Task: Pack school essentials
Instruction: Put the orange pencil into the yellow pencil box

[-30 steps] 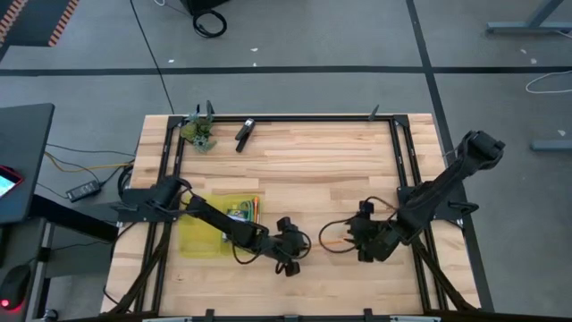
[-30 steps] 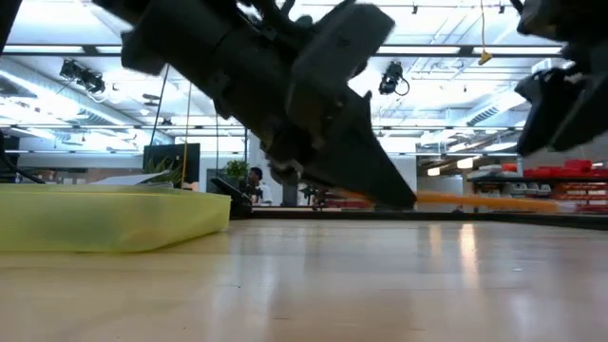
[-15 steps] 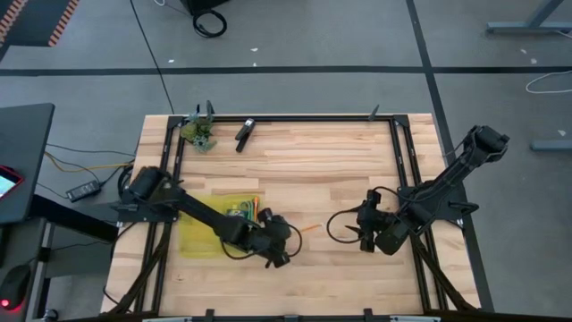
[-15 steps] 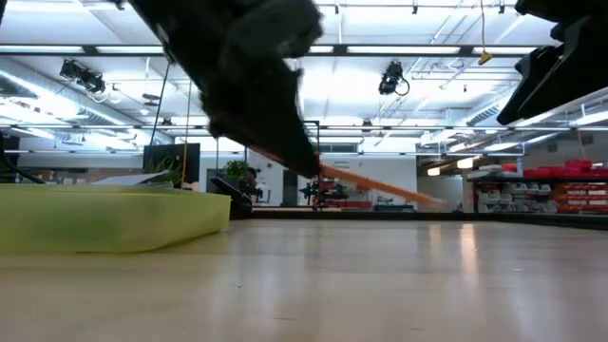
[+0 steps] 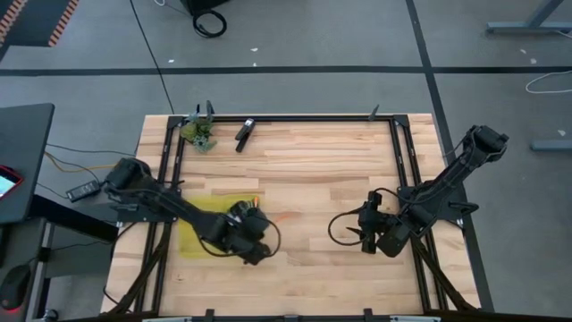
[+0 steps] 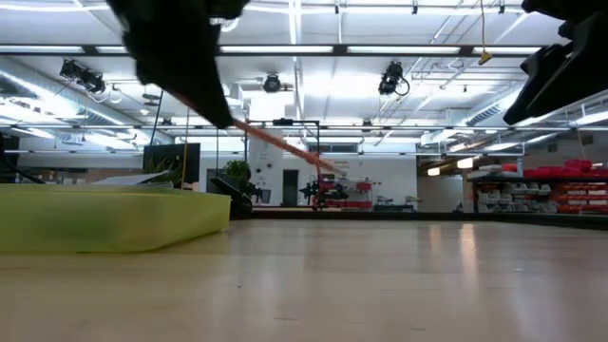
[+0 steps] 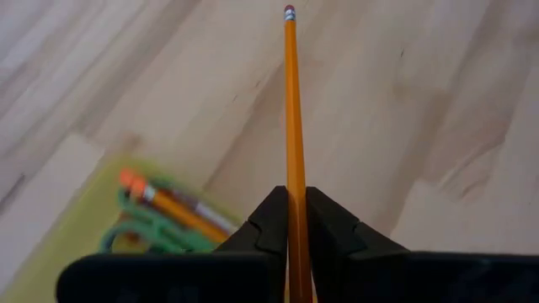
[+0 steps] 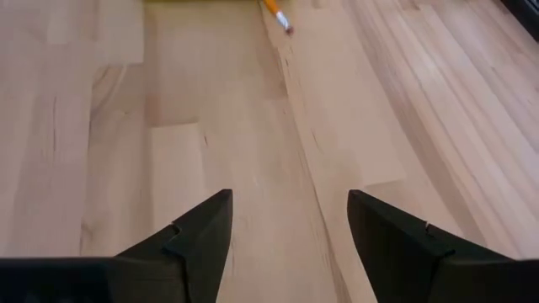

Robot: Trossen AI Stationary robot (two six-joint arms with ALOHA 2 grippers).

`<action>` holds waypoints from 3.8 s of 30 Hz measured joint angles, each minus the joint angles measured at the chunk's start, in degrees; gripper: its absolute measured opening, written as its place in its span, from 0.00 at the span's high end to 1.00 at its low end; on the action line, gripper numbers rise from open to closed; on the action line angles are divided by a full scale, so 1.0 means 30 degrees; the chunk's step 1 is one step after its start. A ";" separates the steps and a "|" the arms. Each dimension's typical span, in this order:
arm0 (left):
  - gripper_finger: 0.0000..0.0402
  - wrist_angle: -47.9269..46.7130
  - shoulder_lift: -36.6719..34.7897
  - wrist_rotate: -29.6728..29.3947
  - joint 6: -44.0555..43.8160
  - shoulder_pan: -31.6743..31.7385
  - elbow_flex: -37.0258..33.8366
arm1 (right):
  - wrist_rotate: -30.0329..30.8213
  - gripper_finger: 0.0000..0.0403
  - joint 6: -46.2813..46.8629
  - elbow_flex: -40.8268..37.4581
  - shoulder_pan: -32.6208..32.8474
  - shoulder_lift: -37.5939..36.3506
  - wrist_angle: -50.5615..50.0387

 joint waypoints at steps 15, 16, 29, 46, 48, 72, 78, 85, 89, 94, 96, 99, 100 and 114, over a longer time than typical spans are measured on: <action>0.92 -0.8149 -0.1595 0.1004 -0.8221 -0.2039 0.0000 | 0.0564 0.40 0.0174 0.0000 0.0065 0.0000 0.0027; 0.92 -0.8387 -0.1602 0.1139 -0.8472 -0.2156 0.0000 | 0.0563 0.40 0.0174 0.0000 0.0065 0.0000 0.0022; 0.92 -0.9951 -0.1741 0.2678 -0.9878 -0.2230 0.0000 | 0.0717 0.40 0.0101 0.0000 0.0065 0.0000 0.0028; 0.91 -0.9900 -0.1741 0.3117 -0.9601 -0.0812 0.0000 | 0.0717 0.40 -0.0027 -0.0007 0.0065 0.0000 0.0065; 0.90 -0.9866 -0.1741 0.3249 -0.9608 -0.0777 -0.0002 | 0.0717 0.40 0.0088 -0.0015 0.0065 0.0000 0.0110; 0.91 -0.8332 -0.1741 0.4733 -1.0377 0.0724 0.0000 | 0.0710 0.40 0.0868 -0.0015 0.0065 0.0007 0.1923; 0.89 -0.8224 -0.1741 0.5185 -1.1193 0.0717 0.0000 | 0.0710 0.40 0.0386 -0.0015 0.0065 0.0007 0.1923; 0.90 -0.7642 -0.1734 0.5293 -1.1240 0.0717 0.0000 | 0.0712 0.40 0.0232 -0.0015 0.0065 0.0007 0.1923; 0.88 -0.7589 -0.1734 0.5286 -1.1331 0.0717 0.0000 | 0.0710 0.40 0.0166 -0.0015 0.0065 0.0007 0.1923; 0.83 -0.6907 -0.1734 0.5257 -1.1306 0.0717 0.0000 | 0.0710 0.40 0.0166 -0.0015 0.0065 0.0007 0.1930; 0.81 -0.6646 -0.1734 0.5250 -1.1299 0.0717 0.0000 | 0.0710 0.40 0.0166 -0.0015 0.0065 0.0007 0.1930; 0.78 -0.6273 -0.1734 0.5228 -1.1153 0.0717 -0.0006 | 0.0710 0.40 0.0166 -0.0015 0.0065 0.0007 0.1930; 0.76 -0.6267 -0.1734 0.5234 -1.1140 0.0717 -0.0002 | 0.0710 0.40 0.0166 -0.0015 0.0065 0.0007 0.1930; 0.74 -0.6812 -0.1726 0.7287 -0.9168 0.1007 0.0000 | 0.0710 0.40 0.0181 -0.0015 0.0065 0.0007 0.2079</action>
